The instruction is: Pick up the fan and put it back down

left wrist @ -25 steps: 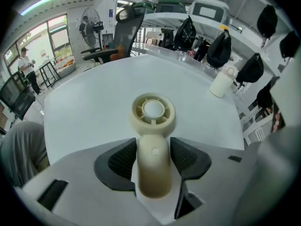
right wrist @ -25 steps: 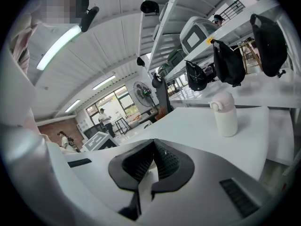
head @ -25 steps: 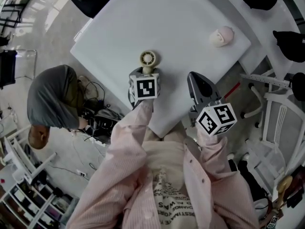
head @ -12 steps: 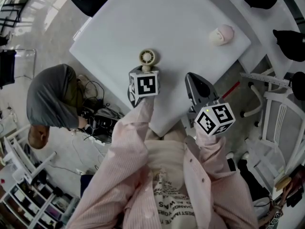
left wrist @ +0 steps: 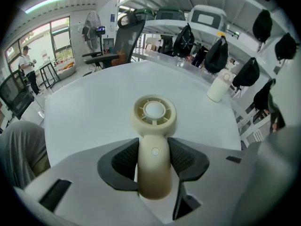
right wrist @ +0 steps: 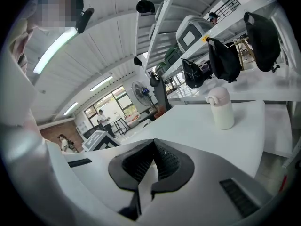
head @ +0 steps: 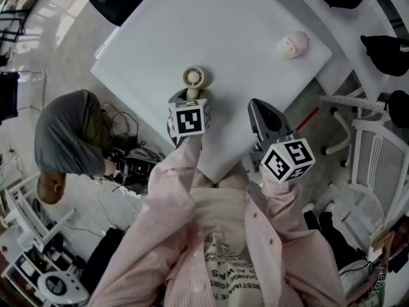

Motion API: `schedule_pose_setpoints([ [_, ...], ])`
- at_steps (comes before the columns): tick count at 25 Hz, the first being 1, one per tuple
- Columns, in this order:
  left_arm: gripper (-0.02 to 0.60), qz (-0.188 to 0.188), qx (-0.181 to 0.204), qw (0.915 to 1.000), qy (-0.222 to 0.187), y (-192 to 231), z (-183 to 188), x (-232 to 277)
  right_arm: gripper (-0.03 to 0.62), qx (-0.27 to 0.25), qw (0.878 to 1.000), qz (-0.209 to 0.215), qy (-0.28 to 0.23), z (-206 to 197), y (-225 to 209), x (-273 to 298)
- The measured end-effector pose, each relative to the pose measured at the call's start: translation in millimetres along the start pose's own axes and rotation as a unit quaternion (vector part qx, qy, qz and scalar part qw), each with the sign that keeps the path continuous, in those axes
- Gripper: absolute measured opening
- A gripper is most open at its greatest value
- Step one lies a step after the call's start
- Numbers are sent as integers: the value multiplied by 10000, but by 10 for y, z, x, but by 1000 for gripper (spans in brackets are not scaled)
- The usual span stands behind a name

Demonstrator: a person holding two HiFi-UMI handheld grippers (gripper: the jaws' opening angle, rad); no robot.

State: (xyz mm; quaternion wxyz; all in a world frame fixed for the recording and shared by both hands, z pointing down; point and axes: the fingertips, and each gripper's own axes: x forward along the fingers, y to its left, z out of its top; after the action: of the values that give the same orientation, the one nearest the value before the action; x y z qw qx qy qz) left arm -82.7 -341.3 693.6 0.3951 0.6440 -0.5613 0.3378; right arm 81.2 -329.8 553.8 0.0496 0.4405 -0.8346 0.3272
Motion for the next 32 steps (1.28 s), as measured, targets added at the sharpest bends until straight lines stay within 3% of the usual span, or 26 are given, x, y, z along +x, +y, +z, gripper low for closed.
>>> schedule_pose_setpoints([
  [9, 183, -228, 42, 9979, -598, -8, 154, -402, -1, -123, 9997, 17, -216, 149, 212, -90],
  [16, 183, -474, 157, 9912, -1225, -20, 217, -1038, 0, -256, 9988, 37, -423, 347, 532, -273],
  [32, 184, -909, 452, 9577, -2692, -100, 725, -2376, 0, -720, 9918, 70, -1052, 946, 952, -779],
])
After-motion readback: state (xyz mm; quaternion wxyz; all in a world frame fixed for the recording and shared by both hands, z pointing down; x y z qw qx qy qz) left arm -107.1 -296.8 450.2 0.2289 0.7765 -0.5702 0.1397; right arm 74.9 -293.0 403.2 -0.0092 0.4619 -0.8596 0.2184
